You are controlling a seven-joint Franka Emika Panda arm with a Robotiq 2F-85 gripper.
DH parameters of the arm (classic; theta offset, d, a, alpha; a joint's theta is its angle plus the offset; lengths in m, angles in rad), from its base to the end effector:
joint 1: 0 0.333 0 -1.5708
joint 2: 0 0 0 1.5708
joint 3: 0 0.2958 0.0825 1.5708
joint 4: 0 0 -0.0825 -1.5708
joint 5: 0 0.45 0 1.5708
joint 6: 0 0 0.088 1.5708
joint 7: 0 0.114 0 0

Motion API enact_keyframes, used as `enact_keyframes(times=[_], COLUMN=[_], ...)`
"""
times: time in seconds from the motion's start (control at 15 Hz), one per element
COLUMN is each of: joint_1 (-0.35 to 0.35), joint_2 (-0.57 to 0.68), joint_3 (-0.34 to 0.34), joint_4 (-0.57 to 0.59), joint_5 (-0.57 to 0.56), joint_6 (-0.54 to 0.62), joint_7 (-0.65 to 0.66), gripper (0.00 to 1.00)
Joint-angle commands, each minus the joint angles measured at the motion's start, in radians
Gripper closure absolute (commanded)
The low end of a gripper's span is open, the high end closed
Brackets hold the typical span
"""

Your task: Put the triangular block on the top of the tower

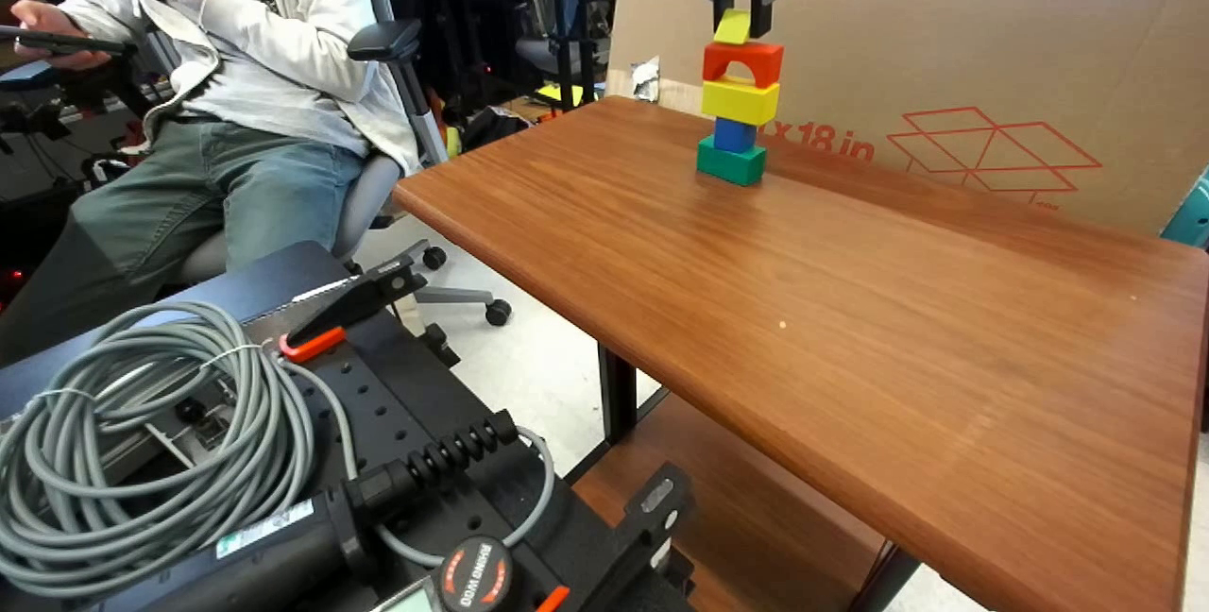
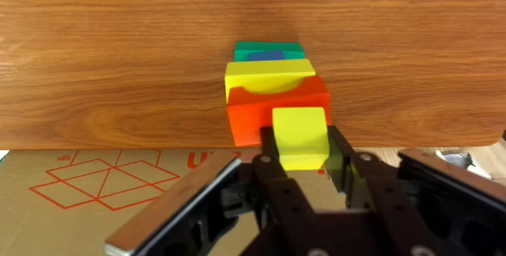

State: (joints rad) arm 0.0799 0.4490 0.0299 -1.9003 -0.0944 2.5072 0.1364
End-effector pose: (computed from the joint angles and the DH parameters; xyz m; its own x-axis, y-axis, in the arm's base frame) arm 0.6818 0.0751 0.2078 0.9859 0.0431 0.1618 0.0383 -0.9987 0.0325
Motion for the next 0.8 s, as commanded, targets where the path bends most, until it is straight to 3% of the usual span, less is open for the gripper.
enact_keyframes(times=[0.0,0.2,0.27,0.33,0.67,0.73], joint_1=[0.009,0.001,0.000,-0.001,-0.013,-0.014], joint_2=[0.021,0.013,0.009,0.005,-0.039,-0.051], joint_3=[-0.006,-0.001,-0.002,-0.003,0.000,0.001], joint_4=[0.041,0.038,0.035,0.035,0.013,0.007], joint_5=[0.011,0.022,0.023,0.025,0.048,0.051], joint_6=[-0.028,-0.040,-0.044,-0.052,-0.084,-0.086], joint_7=[-0.010,-0.022,-0.024,-0.022,-0.026,-0.028], gripper=[0.92,0.92,0.60,0.40,0.04,0.01])
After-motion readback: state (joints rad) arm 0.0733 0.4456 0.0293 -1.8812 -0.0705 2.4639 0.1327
